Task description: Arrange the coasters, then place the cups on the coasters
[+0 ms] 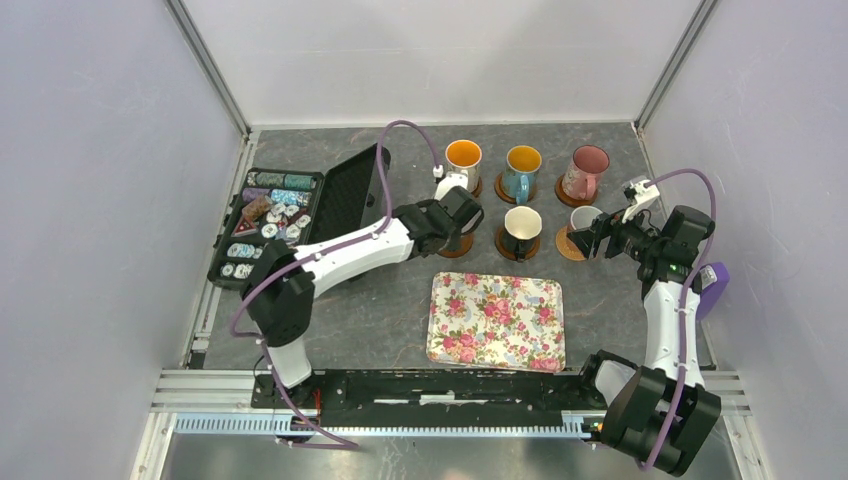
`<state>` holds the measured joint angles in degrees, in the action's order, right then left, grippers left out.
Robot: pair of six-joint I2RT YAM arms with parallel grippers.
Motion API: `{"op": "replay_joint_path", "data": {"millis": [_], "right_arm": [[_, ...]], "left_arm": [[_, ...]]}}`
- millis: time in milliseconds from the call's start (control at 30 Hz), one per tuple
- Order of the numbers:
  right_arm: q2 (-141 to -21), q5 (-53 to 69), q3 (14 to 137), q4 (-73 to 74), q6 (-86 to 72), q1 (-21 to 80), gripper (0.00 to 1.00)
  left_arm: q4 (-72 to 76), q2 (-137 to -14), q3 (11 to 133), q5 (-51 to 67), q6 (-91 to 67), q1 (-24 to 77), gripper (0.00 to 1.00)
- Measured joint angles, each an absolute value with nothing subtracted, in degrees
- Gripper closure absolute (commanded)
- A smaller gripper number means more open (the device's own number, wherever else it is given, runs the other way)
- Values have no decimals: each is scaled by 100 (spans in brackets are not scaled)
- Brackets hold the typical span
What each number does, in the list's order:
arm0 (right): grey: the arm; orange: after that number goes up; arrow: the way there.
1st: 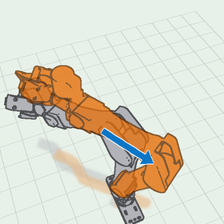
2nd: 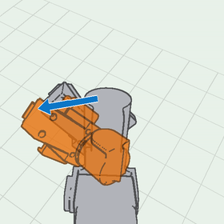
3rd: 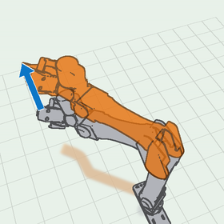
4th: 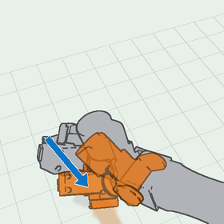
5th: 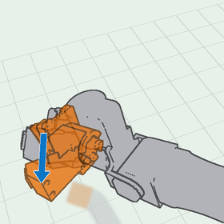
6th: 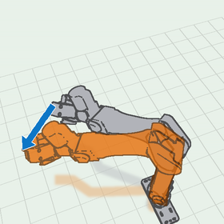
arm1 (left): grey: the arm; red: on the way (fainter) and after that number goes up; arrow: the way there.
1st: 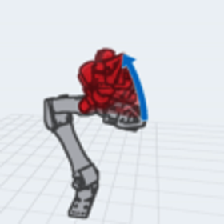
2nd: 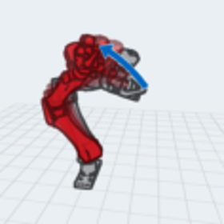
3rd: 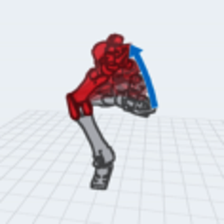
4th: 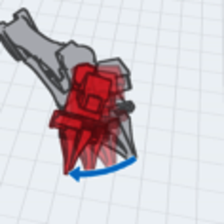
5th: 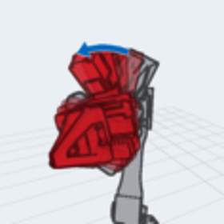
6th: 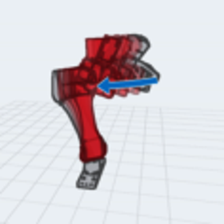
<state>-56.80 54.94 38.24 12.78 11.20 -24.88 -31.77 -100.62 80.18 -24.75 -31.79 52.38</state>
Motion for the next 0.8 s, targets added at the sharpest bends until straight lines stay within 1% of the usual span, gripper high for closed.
{"op": "replay_joint_path", "data": {"millis": [333,800], "right_arm": [[-5583,5408,3767,1282,1120,-2488,19],[-5542,5367,3758,1284,1120,-2488,19]], "left_arm": [[-3420,-10774,8407,-2641,-3743,5258,98],[-3446,-11045,8407,-2641,-4051,5205,96]]}}
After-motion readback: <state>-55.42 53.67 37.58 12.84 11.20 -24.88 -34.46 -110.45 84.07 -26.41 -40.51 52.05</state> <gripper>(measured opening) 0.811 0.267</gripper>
